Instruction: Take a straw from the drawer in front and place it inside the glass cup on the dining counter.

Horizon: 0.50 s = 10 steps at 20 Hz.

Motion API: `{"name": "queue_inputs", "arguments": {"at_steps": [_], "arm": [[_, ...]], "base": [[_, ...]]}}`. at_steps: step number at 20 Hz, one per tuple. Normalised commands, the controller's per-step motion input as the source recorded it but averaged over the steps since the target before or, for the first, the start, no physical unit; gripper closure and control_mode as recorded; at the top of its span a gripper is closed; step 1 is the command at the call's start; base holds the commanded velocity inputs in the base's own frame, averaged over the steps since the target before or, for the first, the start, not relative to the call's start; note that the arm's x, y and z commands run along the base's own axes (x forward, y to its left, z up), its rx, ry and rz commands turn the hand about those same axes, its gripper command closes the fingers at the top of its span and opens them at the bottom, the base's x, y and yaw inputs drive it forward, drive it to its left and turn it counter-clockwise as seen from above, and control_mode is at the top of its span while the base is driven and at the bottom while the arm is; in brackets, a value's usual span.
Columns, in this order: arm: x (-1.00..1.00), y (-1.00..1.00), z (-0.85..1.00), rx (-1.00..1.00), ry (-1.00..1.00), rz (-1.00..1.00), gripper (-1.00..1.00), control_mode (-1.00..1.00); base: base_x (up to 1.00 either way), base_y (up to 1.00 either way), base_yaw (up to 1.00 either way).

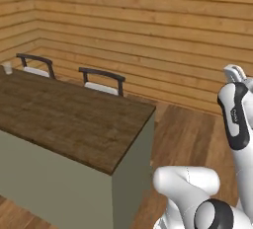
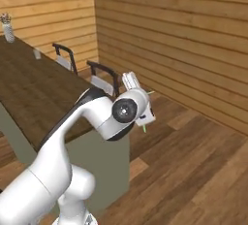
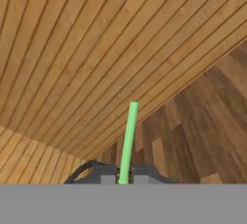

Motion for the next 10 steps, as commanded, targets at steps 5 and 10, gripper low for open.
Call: {"name": "queue_inputs", "arguments": {"at_steps": [5,10], "arm": [[0.0,0.0,0.0,0.0,0.0,0.0,1.0,1.0],[0.0,0.0,0.0,0.0,0.0,0.0,1.0,1.0]], "base": [[0.19,-0.96,0.1],[0.69,-0.88,0.27]]}}
